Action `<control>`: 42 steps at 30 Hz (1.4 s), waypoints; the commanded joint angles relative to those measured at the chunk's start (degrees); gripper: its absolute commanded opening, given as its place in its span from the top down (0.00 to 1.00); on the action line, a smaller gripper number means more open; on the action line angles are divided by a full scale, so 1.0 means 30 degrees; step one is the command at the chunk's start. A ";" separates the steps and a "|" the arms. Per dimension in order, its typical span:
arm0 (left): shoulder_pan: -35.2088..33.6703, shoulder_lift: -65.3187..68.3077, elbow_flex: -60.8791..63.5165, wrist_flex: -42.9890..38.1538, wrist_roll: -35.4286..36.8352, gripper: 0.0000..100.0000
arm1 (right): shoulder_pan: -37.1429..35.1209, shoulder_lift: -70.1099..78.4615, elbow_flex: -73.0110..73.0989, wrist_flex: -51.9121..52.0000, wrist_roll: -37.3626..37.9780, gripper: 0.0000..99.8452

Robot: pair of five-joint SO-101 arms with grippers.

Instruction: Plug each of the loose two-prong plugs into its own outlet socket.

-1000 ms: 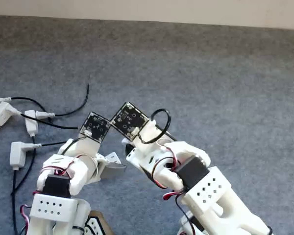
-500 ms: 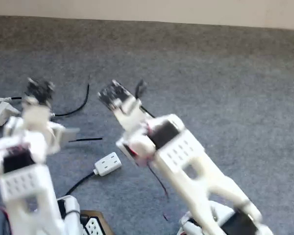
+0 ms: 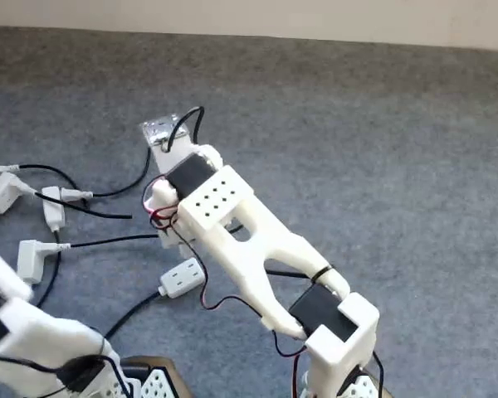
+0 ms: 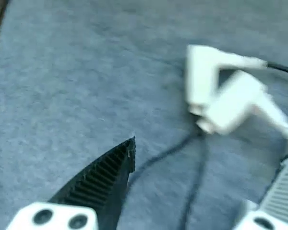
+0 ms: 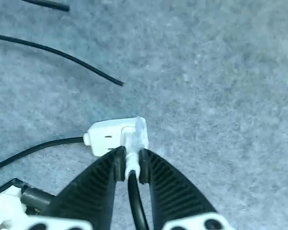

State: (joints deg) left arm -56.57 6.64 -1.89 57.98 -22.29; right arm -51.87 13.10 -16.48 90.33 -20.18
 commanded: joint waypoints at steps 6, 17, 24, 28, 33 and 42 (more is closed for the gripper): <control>-0.1626 0.4938 -0.3648 -0.2842 -0.0029 0.57 | -0.0542 -0.0132 -0.0864 0.0308 -0.0381 0.99; -0.1949 0.5465 -0.3853 -0.2784 -0.0117 0.57 | -0.0015 -0.0278 0.5143 -0.3267 -0.0234 0.99; -0.1978 0.5407 -0.3853 -0.2755 -0.0117 0.57 | 0.0044 -0.0308 0.5172 -0.2711 0.0703 0.99; -0.1919 0.5436 -0.3795 -0.2755 -0.0117 0.57 | 0.0073 -0.0278 0.4352 -0.1626 0.1670 0.99; -0.1949 0.5465 -0.3766 -0.2725 -0.0117 0.57 | 0.0015 -0.0161 0.3326 -0.0864 0.1875 0.99; -0.2007 0.5436 -0.3766 -0.2725 -0.0117 0.57 | -0.0073 0.0103 0.3531 -0.1451 0.1788 0.99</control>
State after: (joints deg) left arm -62.20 23.69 -11.12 50.33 -22.29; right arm -52.48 12.92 -4.79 86.99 -14.99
